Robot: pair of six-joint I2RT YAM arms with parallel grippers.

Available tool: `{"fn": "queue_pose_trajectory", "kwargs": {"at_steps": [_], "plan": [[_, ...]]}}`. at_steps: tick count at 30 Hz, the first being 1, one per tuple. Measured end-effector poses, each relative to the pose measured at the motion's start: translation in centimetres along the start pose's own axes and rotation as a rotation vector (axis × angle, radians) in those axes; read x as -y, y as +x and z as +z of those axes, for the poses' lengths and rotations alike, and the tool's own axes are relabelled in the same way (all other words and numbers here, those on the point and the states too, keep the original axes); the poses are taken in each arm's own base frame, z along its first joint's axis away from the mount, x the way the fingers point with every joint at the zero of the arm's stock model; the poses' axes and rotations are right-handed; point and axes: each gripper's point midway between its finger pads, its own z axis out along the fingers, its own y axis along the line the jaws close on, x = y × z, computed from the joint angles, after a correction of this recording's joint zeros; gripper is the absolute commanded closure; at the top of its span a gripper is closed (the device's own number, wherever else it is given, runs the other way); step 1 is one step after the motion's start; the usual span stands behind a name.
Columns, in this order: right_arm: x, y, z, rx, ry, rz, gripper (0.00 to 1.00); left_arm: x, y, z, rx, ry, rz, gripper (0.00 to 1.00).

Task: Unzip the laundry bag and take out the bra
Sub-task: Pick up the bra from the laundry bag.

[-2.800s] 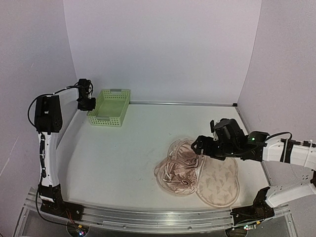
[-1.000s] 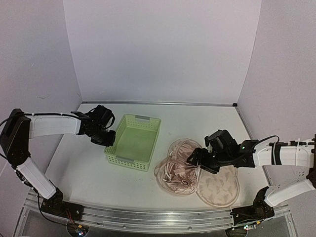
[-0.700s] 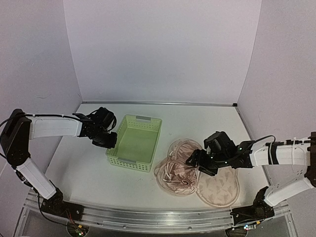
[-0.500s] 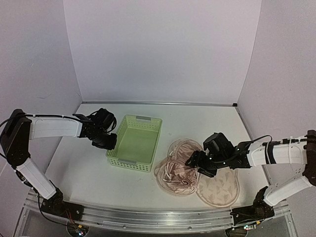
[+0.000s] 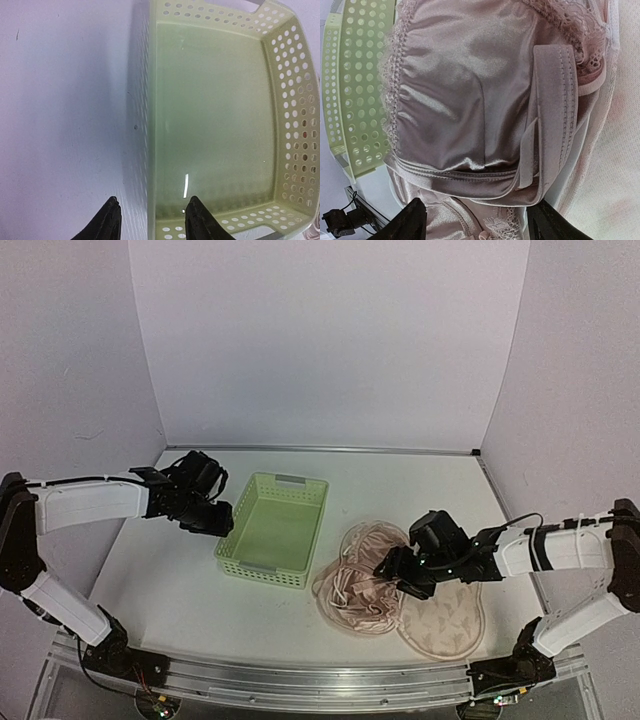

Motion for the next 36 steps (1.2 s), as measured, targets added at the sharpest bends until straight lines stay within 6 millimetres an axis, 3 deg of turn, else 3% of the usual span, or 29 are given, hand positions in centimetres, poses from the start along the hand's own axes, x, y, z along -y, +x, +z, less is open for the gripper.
{"fn": "queue_pose_trajectory", "kwargs": {"at_steps": [10,20,36], "plan": [[-0.5,-0.5,0.7,0.021,-0.020,0.041,0.48,0.9,-1.9,-3.6,0.092,0.079,-0.017,0.54],[-1.6,-1.1,0.7,0.044,-0.066,0.068,0.66,1.1,-2.0,-4.0,0.097,0.093,-0.022,0.54],[-1.8,-1.8,0.6,0.083,-0.072,0.087,0.73,1.0,-1.7,-4.3,0.089,0.095,-0.023,0.55]]}}
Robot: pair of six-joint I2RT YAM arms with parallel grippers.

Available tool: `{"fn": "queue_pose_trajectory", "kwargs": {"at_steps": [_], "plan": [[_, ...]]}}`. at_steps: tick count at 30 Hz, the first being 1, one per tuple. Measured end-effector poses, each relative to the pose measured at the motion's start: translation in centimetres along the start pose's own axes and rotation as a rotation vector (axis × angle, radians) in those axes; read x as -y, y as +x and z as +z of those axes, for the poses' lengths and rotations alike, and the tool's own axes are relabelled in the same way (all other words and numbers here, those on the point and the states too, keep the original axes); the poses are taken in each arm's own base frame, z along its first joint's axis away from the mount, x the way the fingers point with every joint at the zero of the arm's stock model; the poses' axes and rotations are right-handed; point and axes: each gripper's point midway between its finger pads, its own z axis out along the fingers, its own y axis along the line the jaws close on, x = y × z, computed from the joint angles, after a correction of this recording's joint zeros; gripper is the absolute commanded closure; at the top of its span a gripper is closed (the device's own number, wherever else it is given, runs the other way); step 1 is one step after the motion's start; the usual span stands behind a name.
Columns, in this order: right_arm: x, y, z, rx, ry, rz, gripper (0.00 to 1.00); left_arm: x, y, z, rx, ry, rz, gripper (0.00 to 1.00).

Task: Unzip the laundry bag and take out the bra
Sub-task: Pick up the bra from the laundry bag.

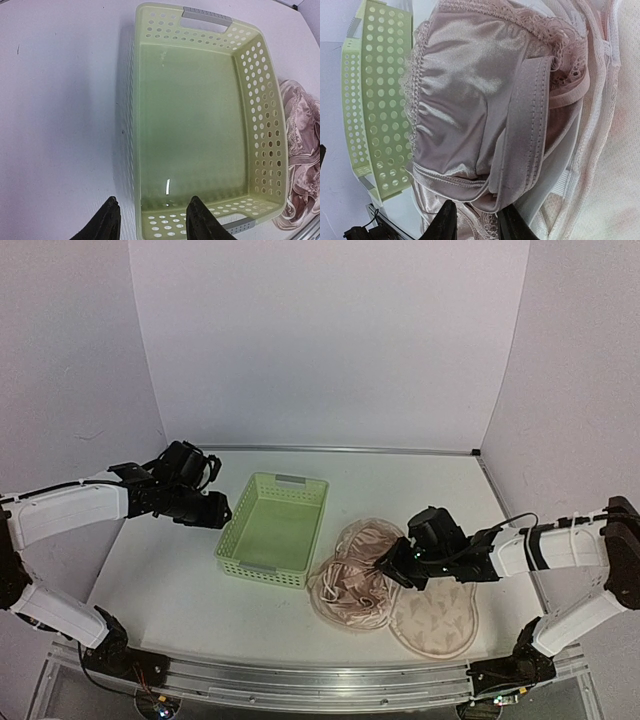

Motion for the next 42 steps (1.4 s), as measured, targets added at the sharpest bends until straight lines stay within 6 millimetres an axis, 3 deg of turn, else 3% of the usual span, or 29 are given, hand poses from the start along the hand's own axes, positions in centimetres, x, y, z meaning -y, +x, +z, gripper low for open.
{"fn": "queue_pose_trajectory", "kwargs": {"at_steps": [13,17,19,23,35,42], "plan": [[0.1,-0.2,1.7,0.017,-0.004,0.023,0.76,-0.1,0.2,0.0,-0.007,-0.003,0.001,0.55],[-0.1,-0.3,1.8,0.022,-0.016,0.031,0.70,-0.1,0.2,0.0,-0.007,-0.003,0.001,0.55],[-0.3,-0.5,1.8,0.027,-0.021,0.034,0.76,-0.1,0.2,0.0,-0.007,-0.003,0.001,0.55],[-0.5,-0.6,1.9,0.034,-0.026,0.037,1.00,0.0,0.1,0.0,-0.006,-0.001,0.001,0.55],[-1.2,-1.0,1.6,0.049,-0.049,0.041,1.00,0.2,-0.4,-0.3,0.005,0.005,0.003,0.55],[-4.1,-2.2,-1.1,0.092,-0.152,0.030,1.00,0.2,-0.5,-0.3,0.006,0.006,0.003,0.55]]}}
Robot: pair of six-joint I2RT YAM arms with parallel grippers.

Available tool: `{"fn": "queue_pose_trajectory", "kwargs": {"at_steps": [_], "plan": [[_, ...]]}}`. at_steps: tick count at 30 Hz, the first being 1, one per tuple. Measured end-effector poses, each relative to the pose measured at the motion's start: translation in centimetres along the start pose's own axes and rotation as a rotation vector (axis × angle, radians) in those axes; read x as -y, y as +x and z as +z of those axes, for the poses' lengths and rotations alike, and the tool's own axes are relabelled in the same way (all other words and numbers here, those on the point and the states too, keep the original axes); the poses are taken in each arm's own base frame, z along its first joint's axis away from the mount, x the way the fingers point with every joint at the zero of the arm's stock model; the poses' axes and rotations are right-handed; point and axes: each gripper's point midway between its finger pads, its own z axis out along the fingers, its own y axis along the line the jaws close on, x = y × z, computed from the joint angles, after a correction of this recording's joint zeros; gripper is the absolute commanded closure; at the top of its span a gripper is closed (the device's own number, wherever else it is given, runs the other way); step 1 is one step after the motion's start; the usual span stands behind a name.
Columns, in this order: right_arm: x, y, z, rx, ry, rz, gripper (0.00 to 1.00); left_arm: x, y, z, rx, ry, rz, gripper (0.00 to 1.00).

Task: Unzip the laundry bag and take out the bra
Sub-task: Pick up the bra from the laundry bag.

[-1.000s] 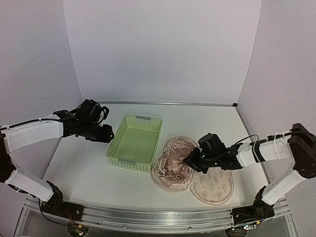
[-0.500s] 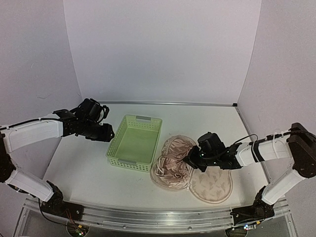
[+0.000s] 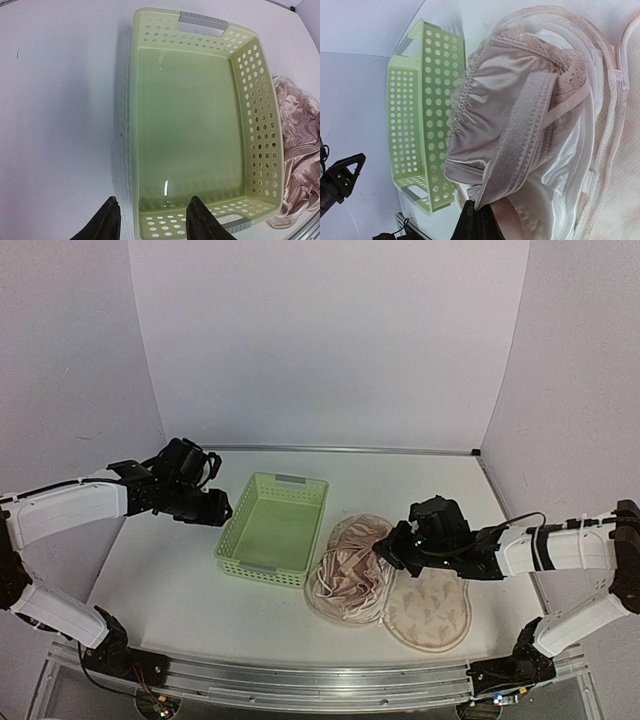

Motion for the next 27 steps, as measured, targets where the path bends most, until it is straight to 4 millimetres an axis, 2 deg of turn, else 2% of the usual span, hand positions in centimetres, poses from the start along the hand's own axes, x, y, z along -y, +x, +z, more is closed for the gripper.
{"fn": "queue_pose_trajectory", "kwargs": {"at_steps": [4,11,17,27], "plan": [[-0.9,-0.6,-0.6,0.025,-0.029,-0.007,1.00,0.3,-0.2,-0.1,0.002,0.012,-0.001,0.55],[-0.3,-0.5,-0.3,0.026,-0.009,-0.007,0.99,0.4,-0.4,-0.6,0.013,0.025,-0.003,0.55],[1.2,0.1,0.7,0.005,0.040,-0.001,0.71,0.5,-0.4,-0.7,0.015,0.026,-0.006,0.55],[2.3,0.7,1.0,-0.017,0.062,0.009,0.44,0.5,-0.4,-0.7,0.014,0.027,-0.006,0.55]]}}
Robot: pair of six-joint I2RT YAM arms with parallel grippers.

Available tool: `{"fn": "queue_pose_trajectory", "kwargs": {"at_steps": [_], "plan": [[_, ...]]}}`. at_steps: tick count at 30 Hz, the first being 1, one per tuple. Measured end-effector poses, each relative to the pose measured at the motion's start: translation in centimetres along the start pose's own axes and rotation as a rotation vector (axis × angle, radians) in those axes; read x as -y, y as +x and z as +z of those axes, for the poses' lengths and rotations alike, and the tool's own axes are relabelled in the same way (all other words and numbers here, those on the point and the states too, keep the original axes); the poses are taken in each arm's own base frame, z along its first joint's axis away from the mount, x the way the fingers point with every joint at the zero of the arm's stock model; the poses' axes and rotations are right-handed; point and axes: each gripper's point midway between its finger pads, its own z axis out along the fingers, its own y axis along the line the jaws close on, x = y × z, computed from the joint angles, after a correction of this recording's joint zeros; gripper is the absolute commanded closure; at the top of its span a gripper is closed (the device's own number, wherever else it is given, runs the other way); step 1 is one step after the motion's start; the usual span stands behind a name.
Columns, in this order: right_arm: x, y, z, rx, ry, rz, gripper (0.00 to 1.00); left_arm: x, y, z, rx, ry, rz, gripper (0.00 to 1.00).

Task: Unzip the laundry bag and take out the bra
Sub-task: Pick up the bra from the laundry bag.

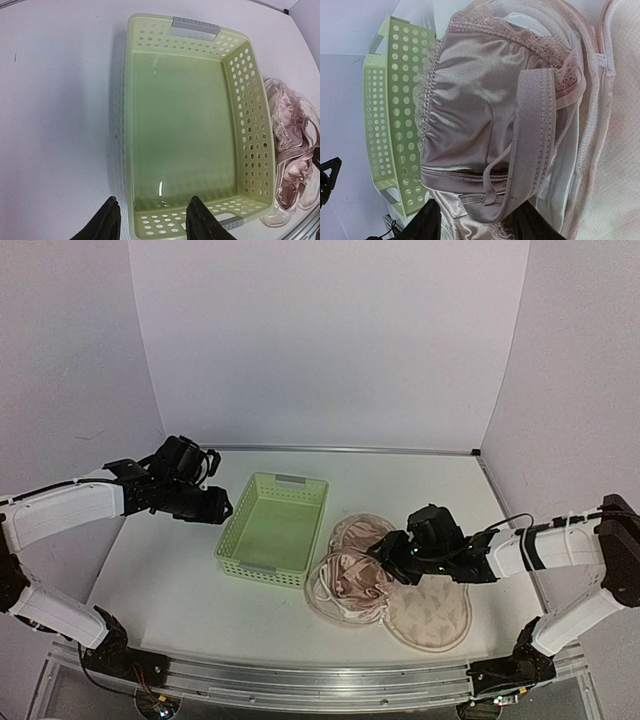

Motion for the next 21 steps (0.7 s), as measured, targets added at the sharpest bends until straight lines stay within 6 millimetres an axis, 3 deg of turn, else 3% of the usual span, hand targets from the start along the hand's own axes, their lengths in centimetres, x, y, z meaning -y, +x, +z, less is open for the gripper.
{"fn": "queue_pose_trajectory", "kwargs": {"at_steps": [6,21], "plan": [[0.9,0.7,0.7,-0.033,0.026,0.007,0.36,0.1,0.0,0.0,-0.001,0.004,0.000,0.55],[0.3,1.7,1.5,-0.089,-0.003,0.038,0.36,0.1,0.0,0.0,-0.002,0.004,0.000,0.55]]}}
